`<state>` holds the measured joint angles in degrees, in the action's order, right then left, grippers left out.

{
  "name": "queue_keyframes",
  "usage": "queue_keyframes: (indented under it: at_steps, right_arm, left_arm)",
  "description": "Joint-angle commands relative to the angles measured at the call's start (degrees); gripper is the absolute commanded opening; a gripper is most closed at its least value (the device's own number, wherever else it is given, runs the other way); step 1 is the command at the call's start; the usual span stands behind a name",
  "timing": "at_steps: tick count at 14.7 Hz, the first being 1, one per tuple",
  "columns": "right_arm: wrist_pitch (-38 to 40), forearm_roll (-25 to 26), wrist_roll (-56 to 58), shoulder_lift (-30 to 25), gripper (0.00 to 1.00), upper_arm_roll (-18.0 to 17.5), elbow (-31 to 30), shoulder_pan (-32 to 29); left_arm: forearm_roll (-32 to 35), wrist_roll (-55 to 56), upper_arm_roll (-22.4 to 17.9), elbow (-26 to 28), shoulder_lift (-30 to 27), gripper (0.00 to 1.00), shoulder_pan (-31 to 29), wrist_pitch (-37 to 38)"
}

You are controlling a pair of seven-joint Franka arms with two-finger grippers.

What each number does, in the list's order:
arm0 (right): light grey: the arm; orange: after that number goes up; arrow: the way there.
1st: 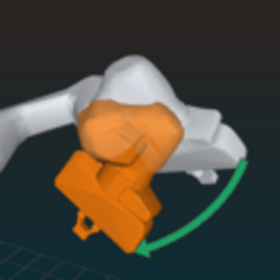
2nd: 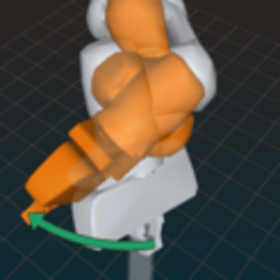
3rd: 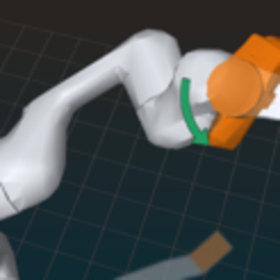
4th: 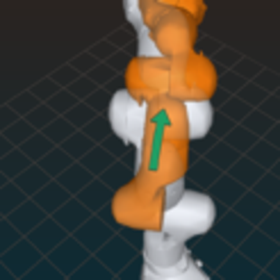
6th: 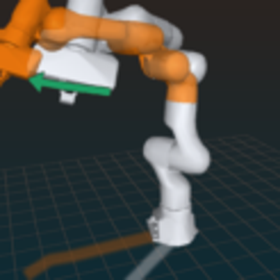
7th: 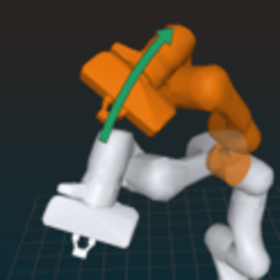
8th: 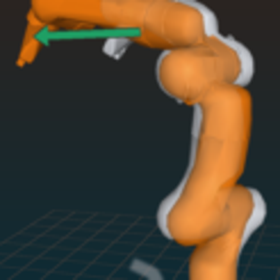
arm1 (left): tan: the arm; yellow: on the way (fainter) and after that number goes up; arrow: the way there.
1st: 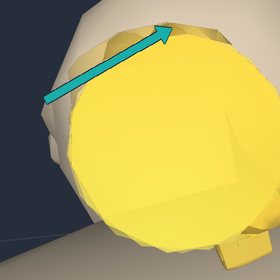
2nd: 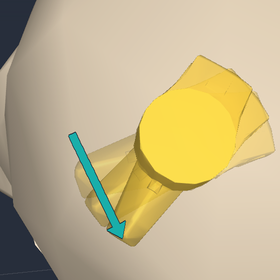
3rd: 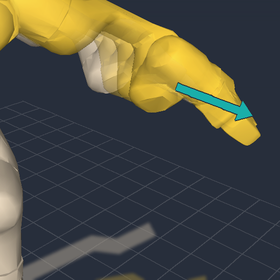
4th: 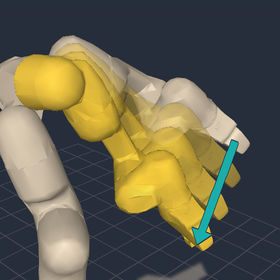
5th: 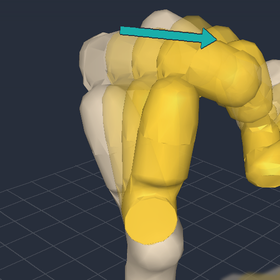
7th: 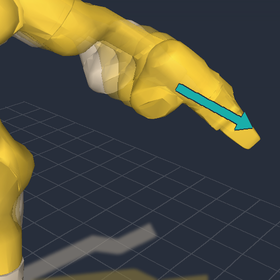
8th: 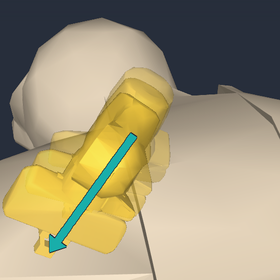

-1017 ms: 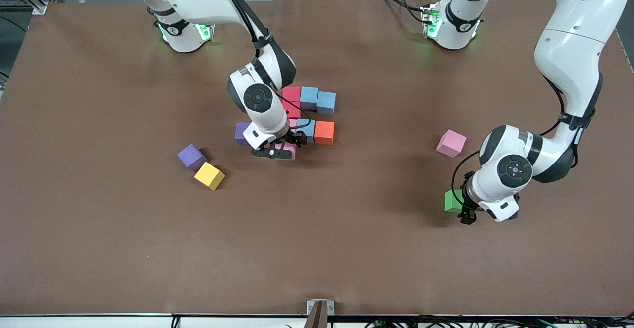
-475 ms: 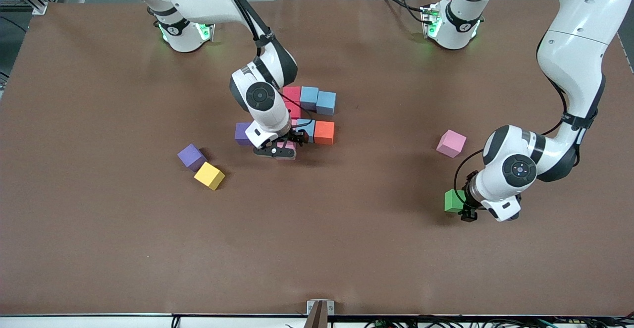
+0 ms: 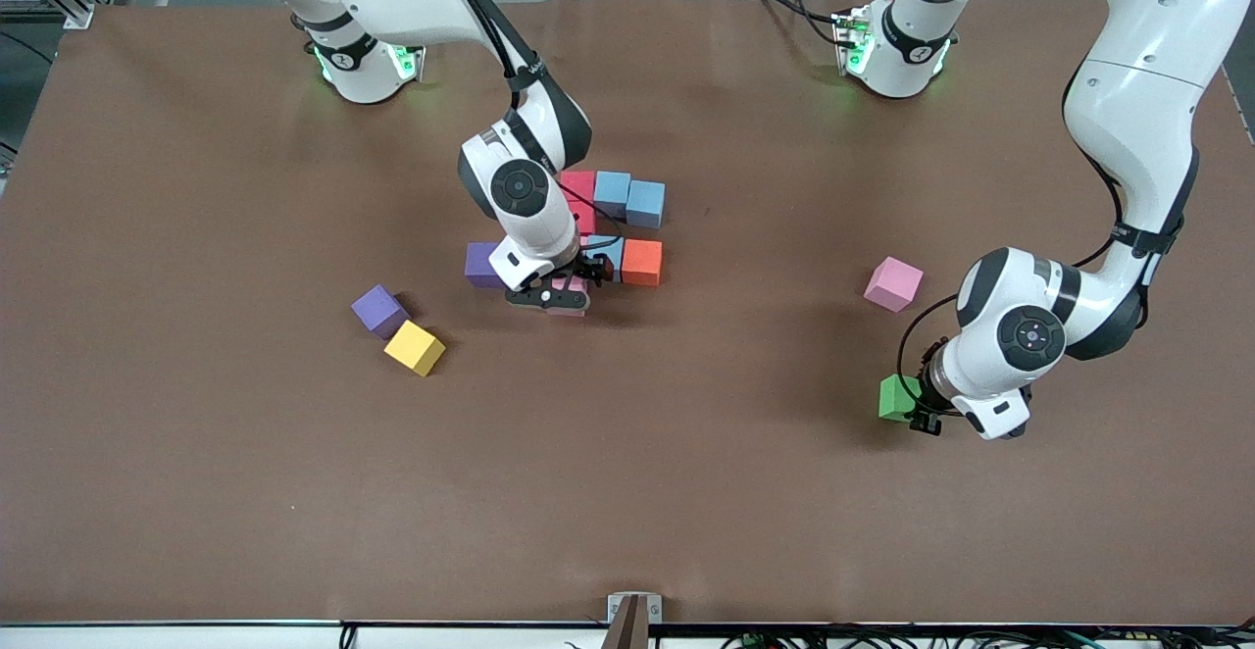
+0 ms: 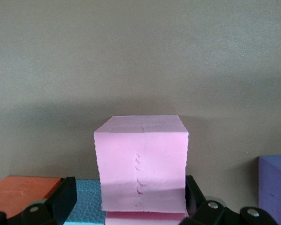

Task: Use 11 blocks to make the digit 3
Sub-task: 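Lower the left gripper and grasp the green cube, then release the pink cube and move the right gripper to the yellow cube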

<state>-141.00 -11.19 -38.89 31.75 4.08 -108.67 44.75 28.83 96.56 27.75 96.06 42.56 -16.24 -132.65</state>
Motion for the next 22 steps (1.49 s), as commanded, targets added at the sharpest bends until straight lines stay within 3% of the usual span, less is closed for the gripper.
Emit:
queue_keyframes:
  at_steps: [1, 14, 19, 22]
  right_arm:
    - [0.0, -0.9, -1.2, -0.5, 1.0, 0.2, -0.4, 0.6]
    - [2.7, -0.2, 3.3, -1.3, 1.0, 0.5, -0.3, -0.8]
    - [3.0, -0.7, 3.4, -4.1, 1.0, 0.5, -0.2, -0.9]
    - [7.2, -0.2, 3.2, -6.7, 1.0, 1.2, 0.1, -1.5]
  left_arm:
    - [-1.3, -0.9, 0.8, 0.0, -0.8, 0.33, -0.6, -0.1]
    - [-2.9, -0.7, 2.0, -0.8, -2.7, 0.33, -0.7, 1.3]
    - [-2.8, -0.8, 2.0, -2.3, -2.6, 0.32, -0.4, 3.9]
    - [-2.8, -0.9, 2.0, -2.4, -2.6, 0.32, -0.3, 3.9]
